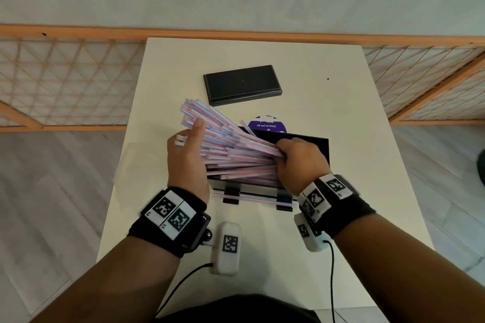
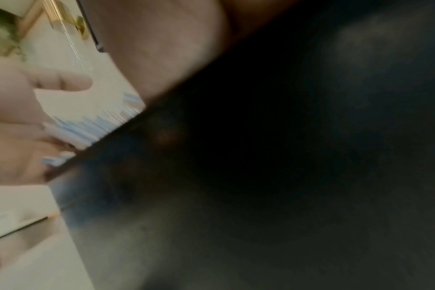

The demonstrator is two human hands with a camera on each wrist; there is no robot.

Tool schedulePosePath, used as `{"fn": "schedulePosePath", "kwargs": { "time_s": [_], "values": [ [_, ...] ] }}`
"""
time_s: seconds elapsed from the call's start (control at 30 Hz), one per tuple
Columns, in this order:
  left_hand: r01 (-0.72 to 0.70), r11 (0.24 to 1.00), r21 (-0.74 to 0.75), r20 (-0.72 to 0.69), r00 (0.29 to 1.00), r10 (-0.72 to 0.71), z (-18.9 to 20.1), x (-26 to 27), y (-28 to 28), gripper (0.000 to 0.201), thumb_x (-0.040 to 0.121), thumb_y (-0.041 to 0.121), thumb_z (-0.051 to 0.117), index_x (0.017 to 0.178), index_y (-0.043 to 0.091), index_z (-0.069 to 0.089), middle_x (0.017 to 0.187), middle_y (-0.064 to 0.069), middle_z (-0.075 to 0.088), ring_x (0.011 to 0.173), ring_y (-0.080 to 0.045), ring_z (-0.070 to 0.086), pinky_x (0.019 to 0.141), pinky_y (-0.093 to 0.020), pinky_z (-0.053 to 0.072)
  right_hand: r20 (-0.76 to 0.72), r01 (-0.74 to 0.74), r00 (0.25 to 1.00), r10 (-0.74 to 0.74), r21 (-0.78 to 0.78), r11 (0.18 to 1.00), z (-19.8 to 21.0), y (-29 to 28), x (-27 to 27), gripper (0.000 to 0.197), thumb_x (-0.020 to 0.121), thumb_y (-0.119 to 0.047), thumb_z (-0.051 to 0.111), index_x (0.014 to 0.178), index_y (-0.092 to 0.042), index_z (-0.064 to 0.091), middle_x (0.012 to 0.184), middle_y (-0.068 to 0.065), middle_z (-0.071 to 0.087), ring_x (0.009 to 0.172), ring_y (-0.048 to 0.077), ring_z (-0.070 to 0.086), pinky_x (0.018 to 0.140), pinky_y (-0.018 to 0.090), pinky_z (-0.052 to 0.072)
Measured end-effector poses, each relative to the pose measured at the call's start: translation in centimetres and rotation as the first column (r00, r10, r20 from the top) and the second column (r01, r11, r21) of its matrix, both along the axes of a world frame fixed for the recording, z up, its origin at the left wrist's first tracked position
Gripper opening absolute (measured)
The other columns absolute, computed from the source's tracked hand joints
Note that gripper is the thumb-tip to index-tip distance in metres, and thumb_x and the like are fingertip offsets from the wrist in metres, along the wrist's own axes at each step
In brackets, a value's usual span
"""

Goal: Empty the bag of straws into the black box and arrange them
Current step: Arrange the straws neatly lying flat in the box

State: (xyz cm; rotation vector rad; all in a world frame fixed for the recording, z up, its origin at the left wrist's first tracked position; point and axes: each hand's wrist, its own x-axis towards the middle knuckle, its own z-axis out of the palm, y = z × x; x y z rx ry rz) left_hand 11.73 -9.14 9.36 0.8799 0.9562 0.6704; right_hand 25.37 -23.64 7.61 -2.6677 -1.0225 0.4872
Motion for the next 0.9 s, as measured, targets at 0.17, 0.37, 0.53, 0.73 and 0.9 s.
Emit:
{"fn": "schedulePosePath", "kwargs": {
  "time_s": [0.17,0.37,0.53,0.73,0.9],
  "values": [
    [0.005,1.000,-0.004,0.018,1.000,-0.005,0.3,-0.1,-0.3,0.038,0.102,0.033,0.057,0.070,0.022,0.074,0.072,0.006,0.076,0.072,-0.013,0.076,0.068,-0.032,0.062,-0.099,-0.150,0.981,0.167,0.154,0.976,0.5,-0.7,-1.9,0.044,0.080,-0.046,0.052,0.114,-0.021,0.062,0.108,0.003,0.066,0.102,0.028,0.060,0.087,0.039,0.051],
    [-0.063,0.998,-0.031,-0.011,0.998,0.062,0.0,0.1,-0.1,0.040,0.097,0.041,0.065,0.117,0.007,0.060,0.100,-0.008,0.078,0.091,-0.024,0.078,0.070,-0.038,0.064,-0.027,-0.108,0.994,0.107,-0.039,0.993,0.5,-0.9,-1.8,0.091,0.067,-0.089,0.031,0.126,-0.021,0.047,0.120,0.000,0.056,0.109,0.023,0.051,0.096,0.043,0.047],
    [-0.118,0.988,-0.096,-0.033,0.993,0.115,-0.4,-0.1,0.2,0.066,0.082,0.056,0.067,0.128,0.009,0.063,0.118,-0.012,0.075,0.100,-0.025,0.076,0.079,-0.041,0.061,-0.081,-0.178,0.981,0.174,-0.045,0.983,-0.3,0.4,-2.4,0.091,0.068,-0.088,0.028,0.130,-0.023,0.043,0.122,0.004,0.052,0.114,0.029,0.050,0.099,0.047,0.044],
    [0.015,0.998,0.058,-0.191,0.982,-0.004,-0.3,-0.4,0.5,0.027,0.080,0.051,0.074,0.088,0.027,0.065,0.092,0.002,0.070,0.090,-0.022,0.068,0.096,-0.050,0.057,-0.050,-0.141,0.989,0.139,-0.035,0.989,0.0,0.5,-1.9,0.090,0.068,-0.088,0.027,0.123,-0.021,0.048,0.118,0.003,0.052,0.110,0.026,0.047,0.095,0.043,0.046],
    [0.171,0.947,0.273,-0.329,0.941,-0.075,-0.4,-0.6,0.2,0.023,0.071,0.051,0.074,0.077,0.029,0.074,0.076,0.005,0.076,0.079,-0.024,0.073,0.081,-0.051,0.060,-0.133,-0.198,0.970,0.203,0.052,0.979,-0.4,1.0,-2.5,0.081,0.072,-0.082,0.033,0.123,-0.023,0.053,0.121,0.000,0.057,0.113,0.023,0.052,0.097,0.041,0.046]
  ]
}}
